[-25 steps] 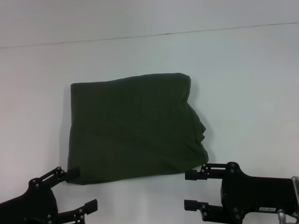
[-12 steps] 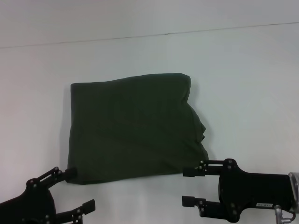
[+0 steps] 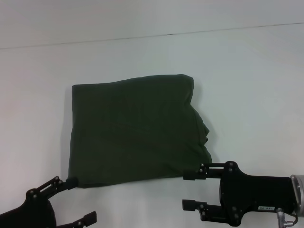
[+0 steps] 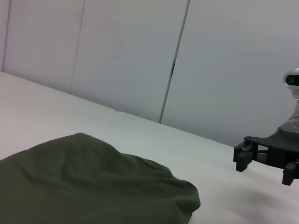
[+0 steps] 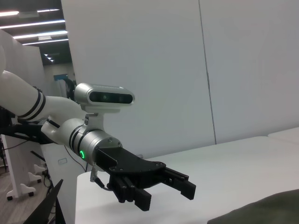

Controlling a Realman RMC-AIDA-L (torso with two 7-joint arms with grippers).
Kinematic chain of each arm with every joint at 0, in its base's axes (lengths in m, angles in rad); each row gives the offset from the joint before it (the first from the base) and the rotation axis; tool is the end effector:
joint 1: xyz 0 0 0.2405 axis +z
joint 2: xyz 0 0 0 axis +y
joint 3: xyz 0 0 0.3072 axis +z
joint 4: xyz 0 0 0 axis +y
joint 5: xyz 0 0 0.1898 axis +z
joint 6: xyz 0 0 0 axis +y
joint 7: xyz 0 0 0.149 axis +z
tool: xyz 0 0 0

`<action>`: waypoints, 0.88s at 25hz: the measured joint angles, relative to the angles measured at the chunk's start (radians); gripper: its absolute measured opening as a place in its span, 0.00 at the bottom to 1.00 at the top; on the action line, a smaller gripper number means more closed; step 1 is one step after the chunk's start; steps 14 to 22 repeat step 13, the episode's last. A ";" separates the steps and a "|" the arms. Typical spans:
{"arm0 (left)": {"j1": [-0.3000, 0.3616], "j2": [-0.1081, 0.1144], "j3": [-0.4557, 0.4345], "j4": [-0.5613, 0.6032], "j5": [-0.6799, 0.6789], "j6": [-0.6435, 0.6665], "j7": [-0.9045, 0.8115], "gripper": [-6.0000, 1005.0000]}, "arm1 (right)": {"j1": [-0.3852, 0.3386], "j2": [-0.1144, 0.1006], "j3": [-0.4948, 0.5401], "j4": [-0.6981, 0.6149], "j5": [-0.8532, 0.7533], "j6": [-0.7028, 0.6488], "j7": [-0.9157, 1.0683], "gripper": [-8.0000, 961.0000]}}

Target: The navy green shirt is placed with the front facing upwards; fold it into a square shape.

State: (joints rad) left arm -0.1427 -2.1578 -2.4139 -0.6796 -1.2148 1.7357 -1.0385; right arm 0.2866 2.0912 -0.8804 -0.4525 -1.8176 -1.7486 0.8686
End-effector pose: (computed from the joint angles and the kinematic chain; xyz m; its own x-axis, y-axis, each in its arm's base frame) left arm -0.3410 0.1960 -0.0552 0.7531 0.2853 0.5928 0.4508 -0.8801 -0.1492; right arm 0.3165 0.2192 -0.0666 0.7614 -0.1578 -0.6288 -0.2623 -0.9620 -0.0762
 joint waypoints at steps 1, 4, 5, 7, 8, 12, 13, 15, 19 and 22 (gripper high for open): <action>0.000 0.000 0.000 0.000 0.001 0.001 0.000 0.93 | 0.000 0.000 0.000 0.000 0.000 0.000 0.000 0.63; 0.000 -0.001 0.000 0.000 0.003 0.002 0.000 0.93 | 0.000 -0.001 0.000 0.000 0.000 0.001 0.002 0.63; 0.000 -0.002 0.001 0.000 0.006 0.003 0.000 0.93 | 0.000 -0.001 0.000 0.000 0.000 0.001 0.002 0.63; -0.001 -0.003 0.001 0.000 0.009 0.003 0.000 0.93 | -0.001 -0.001 0.000 0.000 0.000 0.002 0.002 0.63; -0.001 -0.003 0.001 0.000 0.012 0.004 0.000 0.93 | -0.001 -0.001 0.001 0.000 0.000 0.002 0.002 0.63; -0.003 -0.003 0.001 0.000 0.022 0.004 -0.001 0.93 | -0.004 -0.001 0.001 0.000 0.000 0.002 0.003 0.63; -0.003 -0.003 0.001 0.000 0.022 0.004 -0.001 0.93 | -0.004 -0.001 0.001 0.000 0.000 0.002 0.003 0.63; -0.003 -0.003 0.001 0.000 0.022 0.004 -0.001 0.93 | -0.004 -0.001 0.001 0.000 0.000 0.002 0.003 0.63; -0.003 -0.003 0.001 0.000 0.022 0.004 -0.001 0.93 | -0.004 -0.001 0.001 0.000 0.000 0.002 0.003 0.63; -0.003 -0.003 0.001 0.000 0.022 0.004 -0.001 0.93 | -0.004 -0.001 0.001 0.000 0.000 0.002 0.003 0.63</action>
